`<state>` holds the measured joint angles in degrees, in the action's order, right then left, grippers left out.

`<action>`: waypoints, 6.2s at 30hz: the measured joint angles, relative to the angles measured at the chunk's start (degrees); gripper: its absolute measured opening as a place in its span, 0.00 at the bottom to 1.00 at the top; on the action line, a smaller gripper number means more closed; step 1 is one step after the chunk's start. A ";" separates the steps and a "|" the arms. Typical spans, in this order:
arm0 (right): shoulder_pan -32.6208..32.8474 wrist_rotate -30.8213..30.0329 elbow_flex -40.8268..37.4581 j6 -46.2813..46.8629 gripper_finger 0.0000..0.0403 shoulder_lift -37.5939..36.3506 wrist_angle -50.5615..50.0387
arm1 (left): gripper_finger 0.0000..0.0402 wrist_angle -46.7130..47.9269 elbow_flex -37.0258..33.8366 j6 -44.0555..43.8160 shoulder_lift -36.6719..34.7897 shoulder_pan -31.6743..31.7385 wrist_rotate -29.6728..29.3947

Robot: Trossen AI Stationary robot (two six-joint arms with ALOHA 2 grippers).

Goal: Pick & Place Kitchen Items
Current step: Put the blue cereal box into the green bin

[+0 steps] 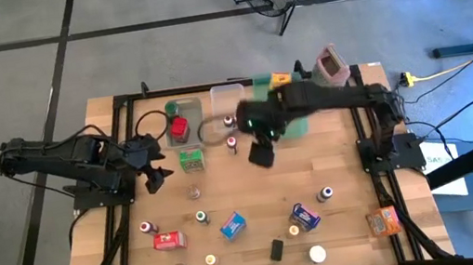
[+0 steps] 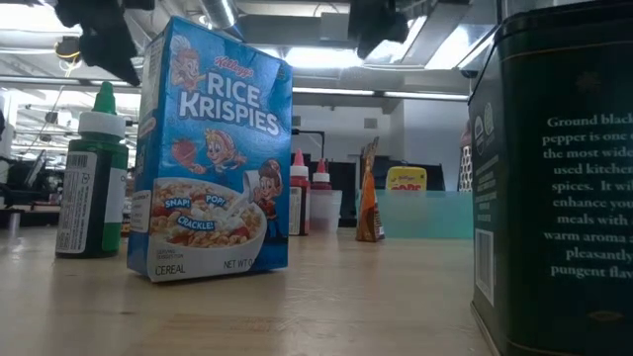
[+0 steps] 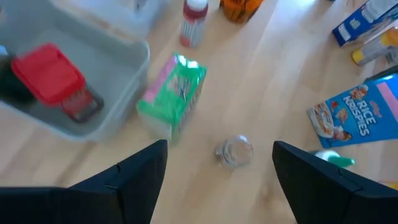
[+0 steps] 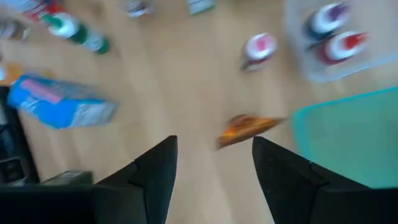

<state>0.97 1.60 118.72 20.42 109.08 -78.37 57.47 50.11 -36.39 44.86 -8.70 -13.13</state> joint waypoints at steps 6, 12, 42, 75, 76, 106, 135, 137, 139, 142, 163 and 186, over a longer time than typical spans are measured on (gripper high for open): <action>10.57 -2.93 -0.04 11.59 0.52 0.13 0.31 | 0.72 2.58 0.00 -3.58 0.00 -2.76 -1.70; 21.00 -11.27 -0.04 24.81 0.52 0.13 -0.24 | 0.71 2.53 0.00 -6.62 0.02 -7.40 -7.91; 21.79 -22.55 -0.09 25.59 0.52 -5.01 -11.00 | 0.71 -29.32 0.00 0.11 0.31 -13.37 -22.57; 20.84 -15.00 -54.50 9.17 0.52 -68.27 18.49 | 0.72 -35.09 0.02 -11.01 9.42 -9.14 -35.27; 21.36 -14.90 -57.37 8.70 0.52 -69.14 22.46 | 0.71 -34.93 0.02 -10.98 9.42 -8.79 -35.04; 50.20 -21.10 -68.81 54.91 0.52 -72.69 20.27 | 0.71 -30.71 -0.02 15.91 10.43 11.59 -12.05; 46.88 -21.17 -68.85 60.90 0.52 -64.63 9.09 | 0.71 -40.98 -0.02 20.80 10.43 27.94 8.60; 46.84 -21.55 -68.85 59.51 0.52 -64.54 10.32 | 0.71 -40.98 -0.02 21.40 10.43 27.94 8.71; 46.55 -21.41 -68.85 59.73 0.53 -64.52 10.42 | 0.71 -40.96 -0.02 21.47 10.43 27.94 8.71; 46.55 -21.06 -68.85 59.18 0.54 -64.52 10.64 | 0.72 -40.96 -0.02 20.63 10.43 27.94 8.72; 19.63 -5.52 -58.58 21.32 0.81 -61.38 20.20 | 0.71 -41.01 -0.02 5.37 18.28 25.58 8.10; 21.75 8.57 -43.35 21.71 0.81 -40.55 10.62 | 0.71 -49.18 0.00 10.91 20.57 20.03 8.41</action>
<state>22.73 10.16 75.37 42.13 68.53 -67.75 8.29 50.11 -25.49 65.43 11.33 -4.73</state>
